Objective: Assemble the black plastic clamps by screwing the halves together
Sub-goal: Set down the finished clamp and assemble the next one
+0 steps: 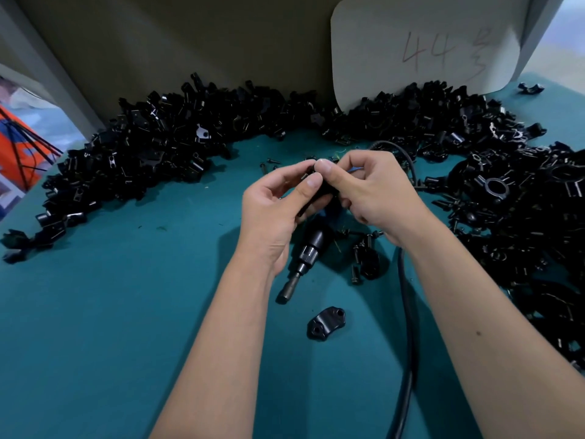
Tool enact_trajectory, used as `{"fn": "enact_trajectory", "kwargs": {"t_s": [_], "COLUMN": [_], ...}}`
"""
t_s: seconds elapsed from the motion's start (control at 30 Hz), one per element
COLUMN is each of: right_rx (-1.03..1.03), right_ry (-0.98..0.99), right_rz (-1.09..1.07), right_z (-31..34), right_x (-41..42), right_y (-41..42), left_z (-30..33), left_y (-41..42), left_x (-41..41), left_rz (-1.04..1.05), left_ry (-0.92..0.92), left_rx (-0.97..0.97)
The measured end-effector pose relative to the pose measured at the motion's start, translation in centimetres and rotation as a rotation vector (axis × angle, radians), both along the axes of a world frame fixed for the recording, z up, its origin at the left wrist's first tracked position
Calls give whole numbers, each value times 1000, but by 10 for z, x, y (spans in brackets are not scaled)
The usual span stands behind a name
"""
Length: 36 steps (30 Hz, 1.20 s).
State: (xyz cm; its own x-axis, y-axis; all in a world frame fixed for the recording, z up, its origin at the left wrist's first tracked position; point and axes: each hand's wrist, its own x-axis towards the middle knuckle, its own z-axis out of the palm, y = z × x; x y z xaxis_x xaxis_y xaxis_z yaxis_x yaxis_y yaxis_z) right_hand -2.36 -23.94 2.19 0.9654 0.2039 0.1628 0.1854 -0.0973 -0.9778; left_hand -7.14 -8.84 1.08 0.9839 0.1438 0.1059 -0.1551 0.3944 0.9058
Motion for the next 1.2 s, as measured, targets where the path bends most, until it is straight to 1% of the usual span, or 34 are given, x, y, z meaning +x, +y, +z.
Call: {"fn": "enact_trajectory", "kwargs": {"t_s": [0.07,0.13,0.23,0.33,0.53,0.67,0.93,1.07,1.1,1.13,1.2], "right_rx": [17,90,173,196,236,106,12,-52,-97,-186,-497], "right_ry": [17,33,69,80,16,-23,-48,-16,-8,-17,-69], "right_rz": [24,69,176,268,209,212,202,151,133,123,144], "right_z": [1,3,5,7,7,4,9,11,13,15,19], "right_x": [-2,-5,-7,-6,2,3,0,-2,-1,0,5], "right_y": [0,0,-5,-11,-24,-26,-29,-29,-32,-36,-48], "left_z": [2,4,5,5,9,8,6,4,3,2,1], "left_y": [-2,-2,1,7,6,0,-3,-4,-2,0,7], "left_x": [-1,-2,-1,1,0,1,0,2,3,3,5], "left_rz": [4,17,19,26,4,9,-9,74,105,129,168], "left_ry": [-10,-21,-16,-20,-41,-20,-4,2,17,37,80], "left_rx": [-7,-23,-66,-79,0,31,20,59,52,29,-28]}}
